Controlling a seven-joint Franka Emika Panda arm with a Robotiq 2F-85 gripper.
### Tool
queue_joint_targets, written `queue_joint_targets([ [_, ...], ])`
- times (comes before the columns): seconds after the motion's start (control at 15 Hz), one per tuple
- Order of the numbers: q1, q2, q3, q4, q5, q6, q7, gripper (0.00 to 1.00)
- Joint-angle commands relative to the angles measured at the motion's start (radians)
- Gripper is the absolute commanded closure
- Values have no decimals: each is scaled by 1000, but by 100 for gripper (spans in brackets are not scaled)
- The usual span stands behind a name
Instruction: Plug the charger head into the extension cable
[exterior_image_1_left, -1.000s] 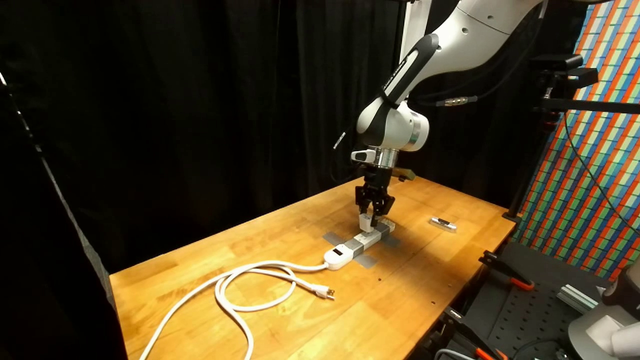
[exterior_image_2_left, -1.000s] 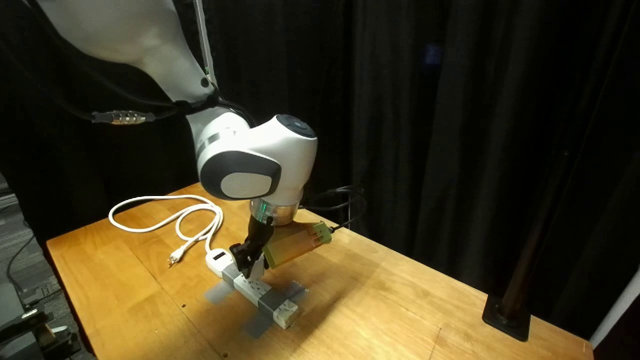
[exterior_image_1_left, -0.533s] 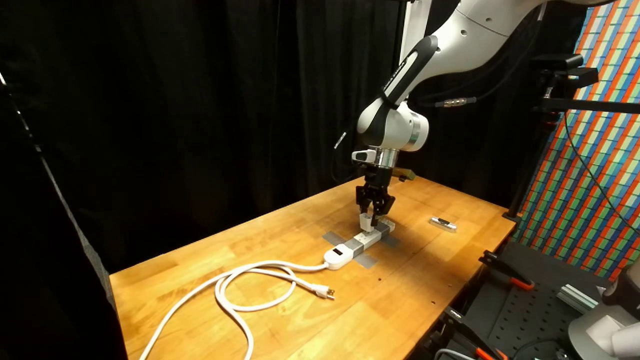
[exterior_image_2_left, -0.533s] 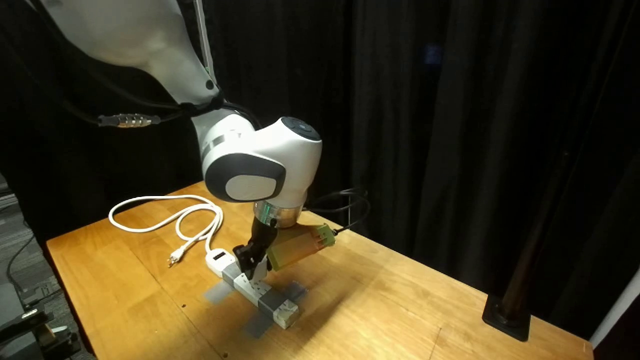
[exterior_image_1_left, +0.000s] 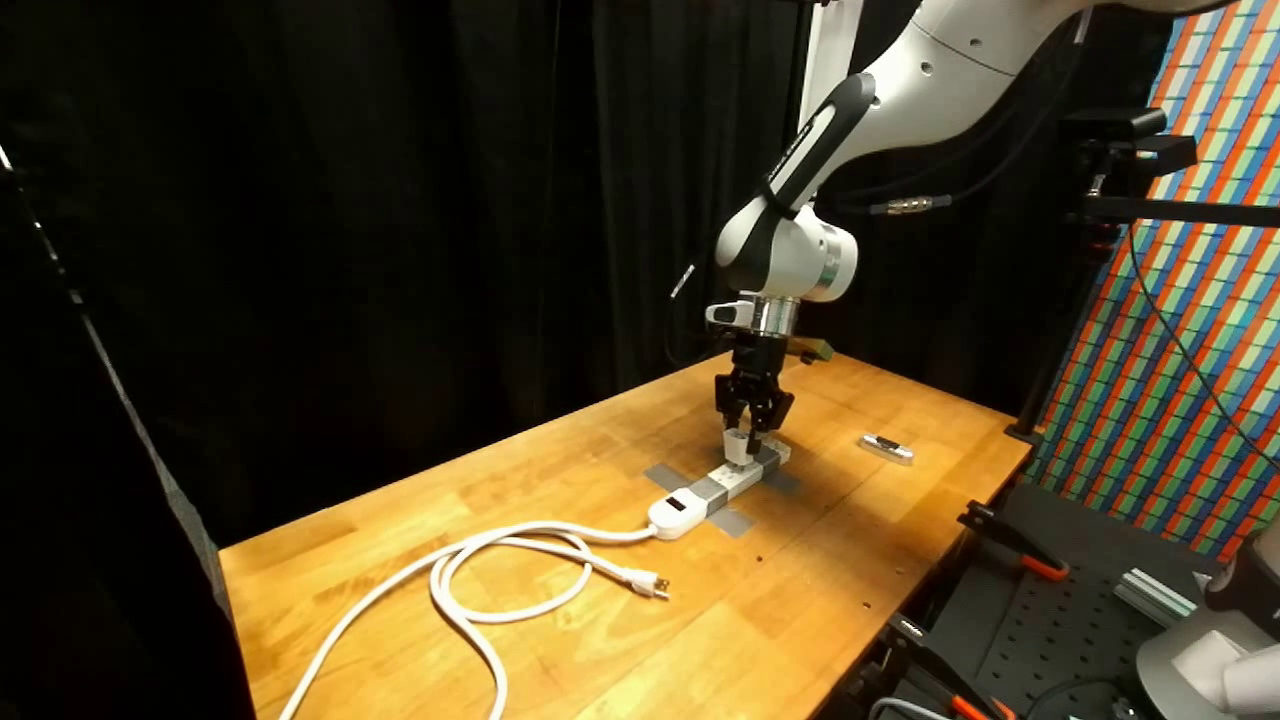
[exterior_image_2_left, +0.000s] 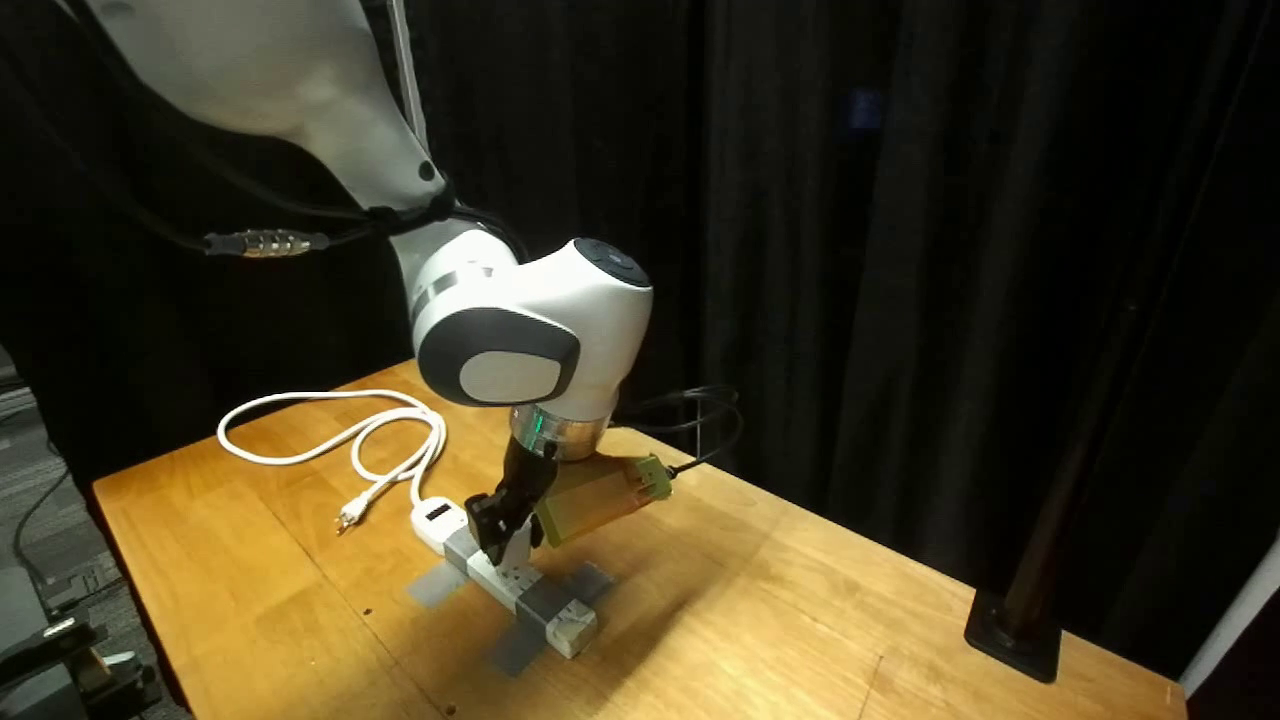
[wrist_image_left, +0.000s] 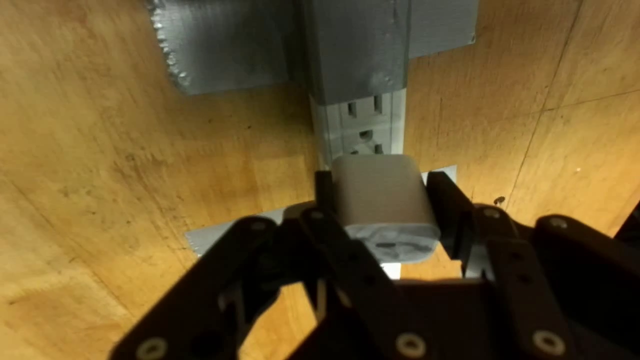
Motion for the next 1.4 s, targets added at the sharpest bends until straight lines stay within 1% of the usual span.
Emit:
queue_joint_targets([
  [0.0, -19, 17, 7, 11, -1, -49, -34, 77],
  [0.2, -38, 22, 23, 3, 20, -42, -75, 77],
  [0.4, -87, 45, 54, 1, 81, -38, -152, 77],
  [0.67, -119, 77, 55, -14, 162, 3, -221, 77],
  [0.93, -100, 87, 33, -37, 182, 42, -256, 77],
  [1.13, -78, 83, 23, -81, 172, 118, -266, 77],
  [1.33, -41, 83, 16, -136, 147, 245, -271, 77],
])
